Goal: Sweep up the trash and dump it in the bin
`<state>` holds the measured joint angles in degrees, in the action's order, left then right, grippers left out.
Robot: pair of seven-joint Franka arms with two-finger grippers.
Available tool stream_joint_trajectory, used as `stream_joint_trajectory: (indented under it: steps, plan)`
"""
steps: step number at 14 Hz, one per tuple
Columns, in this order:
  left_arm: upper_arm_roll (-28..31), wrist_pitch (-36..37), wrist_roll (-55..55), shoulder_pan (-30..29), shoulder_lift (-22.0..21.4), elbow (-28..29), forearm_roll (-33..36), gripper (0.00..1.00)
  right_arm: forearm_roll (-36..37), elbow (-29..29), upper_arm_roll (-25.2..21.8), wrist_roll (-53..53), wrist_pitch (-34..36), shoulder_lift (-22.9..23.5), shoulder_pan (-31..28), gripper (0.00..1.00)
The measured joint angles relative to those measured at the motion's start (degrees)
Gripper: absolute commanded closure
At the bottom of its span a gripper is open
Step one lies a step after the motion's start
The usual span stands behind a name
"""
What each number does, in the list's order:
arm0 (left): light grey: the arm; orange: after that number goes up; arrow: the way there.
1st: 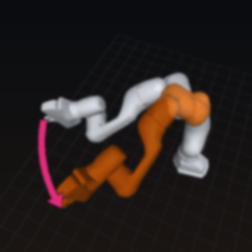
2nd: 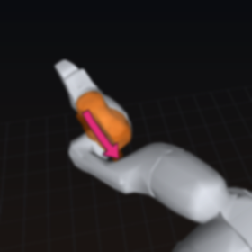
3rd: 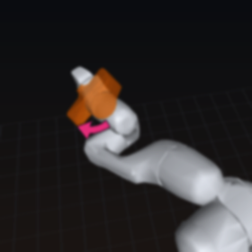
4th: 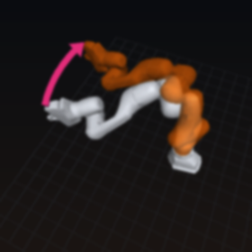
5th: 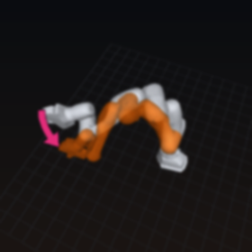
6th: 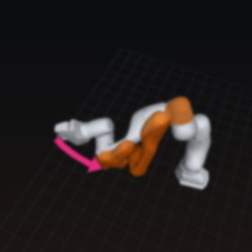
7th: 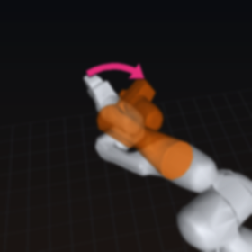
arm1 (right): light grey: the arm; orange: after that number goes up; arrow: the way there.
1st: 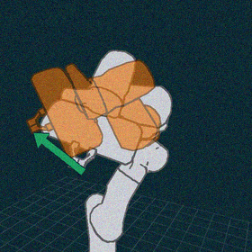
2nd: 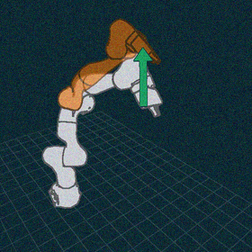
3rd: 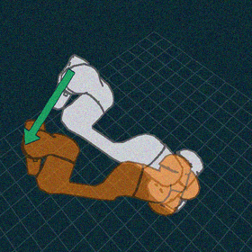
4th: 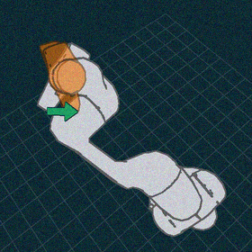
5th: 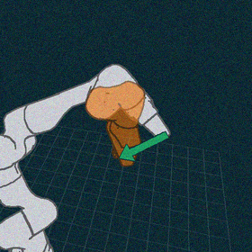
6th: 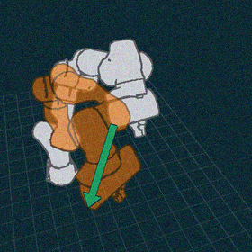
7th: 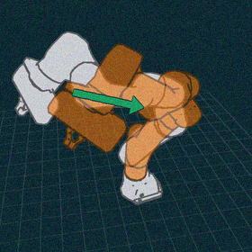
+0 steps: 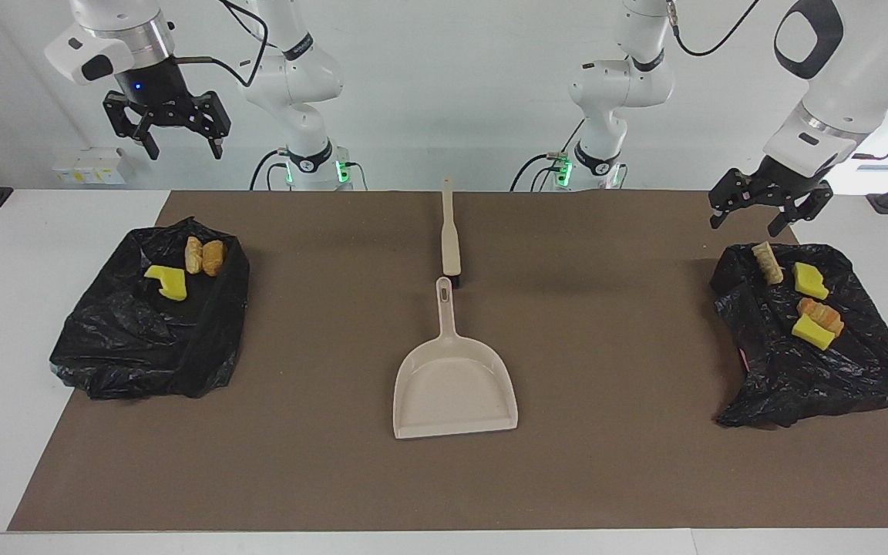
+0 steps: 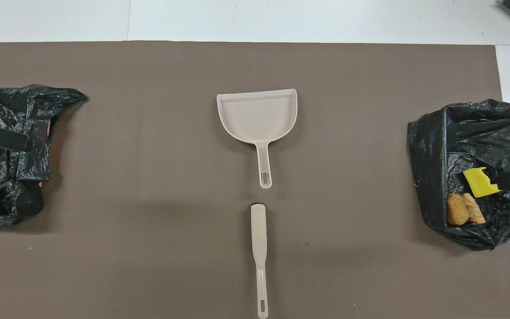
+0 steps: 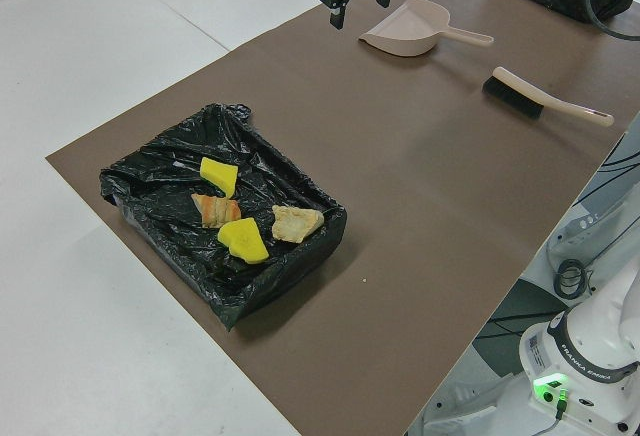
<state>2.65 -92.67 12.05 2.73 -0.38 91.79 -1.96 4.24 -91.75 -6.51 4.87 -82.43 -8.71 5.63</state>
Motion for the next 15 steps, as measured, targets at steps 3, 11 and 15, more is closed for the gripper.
stream_joint_trajectory:
  steps: [3, 11, 15]
  plan:
    - [-0.3, 2.1, 0.0, 0.0, -1.2, -0.7, 0.7, 0.00, 0.0, 0.0, 0.0, 0.0, 0.0, 0.0, 0.0, 0.00]
    - [-0.6, 2.5, 0.0, 0.0, -1.3, -0.7, 0.8, 0.00, 0.0, 0.0, 0.0, 0.0, 0.0, 0.0, 0.0, 0.00]
    - [-0.6, 2.6, 0.0, 0.0, -1.3, -0.7, 0.8, 0.00, 0.0, 0.0, 0.0, 0.0, 0.0, 0.0, 0.0, 0.00]
